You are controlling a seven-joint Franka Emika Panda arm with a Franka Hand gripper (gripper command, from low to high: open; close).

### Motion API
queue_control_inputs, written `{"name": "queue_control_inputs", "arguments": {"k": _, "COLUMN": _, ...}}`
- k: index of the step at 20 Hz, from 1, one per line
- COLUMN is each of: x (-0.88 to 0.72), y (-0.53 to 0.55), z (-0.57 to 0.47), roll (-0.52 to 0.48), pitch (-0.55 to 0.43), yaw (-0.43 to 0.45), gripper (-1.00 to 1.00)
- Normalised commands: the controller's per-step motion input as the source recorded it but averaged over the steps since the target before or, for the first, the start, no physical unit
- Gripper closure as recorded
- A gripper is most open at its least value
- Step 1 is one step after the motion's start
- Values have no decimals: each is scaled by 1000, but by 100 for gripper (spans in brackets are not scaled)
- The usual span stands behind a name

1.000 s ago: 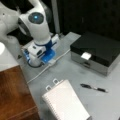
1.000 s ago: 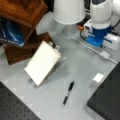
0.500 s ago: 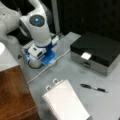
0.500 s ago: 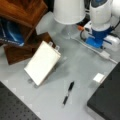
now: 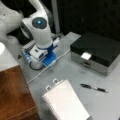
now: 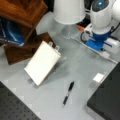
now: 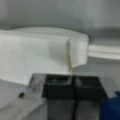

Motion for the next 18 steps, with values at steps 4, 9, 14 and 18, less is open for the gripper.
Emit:
{"name": "queue_control_inputs", "arguments": {"k": 4, "x": -674, "y": 67, "z": -375, "roll": -64, "pitch": -437, "yaw": -62, "gripper": 100}}
{"name": "queue_control_inputs", "arguments": {"k": 9, "x": -742, "y": 42, "z": -385, "roll": -59, "pitch": -454, "yaw": -33, "gripper": 100}}
{"name": "queue_control_inputs", "arguments": {"k": 14, "x": -794, "y": -24, "z": -508, "roll": -37, "pitch": -478, "yaw": 11, "gripper": 100}}
{"name": "queue_control_inputs", "arguments": {"k": 18, "x": -872, "y": -56, "z": -571, "roll": -23, "pitch": -475, "yaw": 40, "gripper": 100}}
